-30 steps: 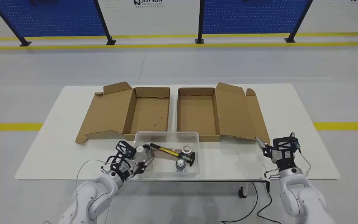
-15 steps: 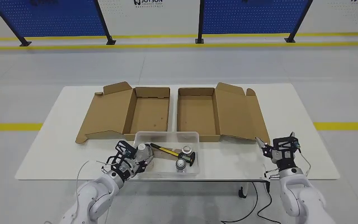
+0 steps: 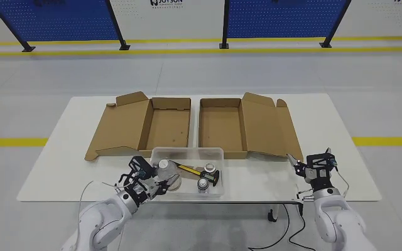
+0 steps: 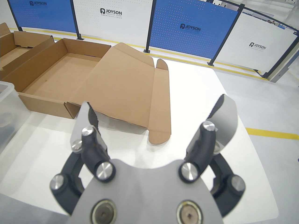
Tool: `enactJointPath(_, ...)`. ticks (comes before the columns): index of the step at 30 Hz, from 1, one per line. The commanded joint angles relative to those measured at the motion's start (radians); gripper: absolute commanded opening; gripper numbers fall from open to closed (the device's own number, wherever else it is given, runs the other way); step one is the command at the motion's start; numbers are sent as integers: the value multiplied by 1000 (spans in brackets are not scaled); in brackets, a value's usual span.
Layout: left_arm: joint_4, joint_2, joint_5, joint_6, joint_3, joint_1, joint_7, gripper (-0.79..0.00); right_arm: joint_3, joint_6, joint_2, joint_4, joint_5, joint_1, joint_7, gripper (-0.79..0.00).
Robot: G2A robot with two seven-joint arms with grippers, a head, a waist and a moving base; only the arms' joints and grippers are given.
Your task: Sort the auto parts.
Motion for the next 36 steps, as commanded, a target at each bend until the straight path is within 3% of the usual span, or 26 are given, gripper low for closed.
enactJointPath(1,-12,1,1,-7,3,-1,-1,-785,0,0,0,0,0,0,0,0)
enactJointPath(9,-62,3,0,-21,24,-35,-26,-785,0,0,0,0,0,0,0,0)
enactJointPath(14,-50,-2,27,17,65,-116,2,-785,0,0,0,0,0,0,0,0)
enactJointPath(27,188,-47,123,386,228,-402,81,-785,0,0,0,0,0,0,0,0)
enactJointPath(31,276,-66,171,529,284,-457,102,-785,0,0,0,0,0,0,0,0)
enactJointPath(36,368,-91,152,617,356,-500,114,-785,0,0,0,0,0,0,0,0)
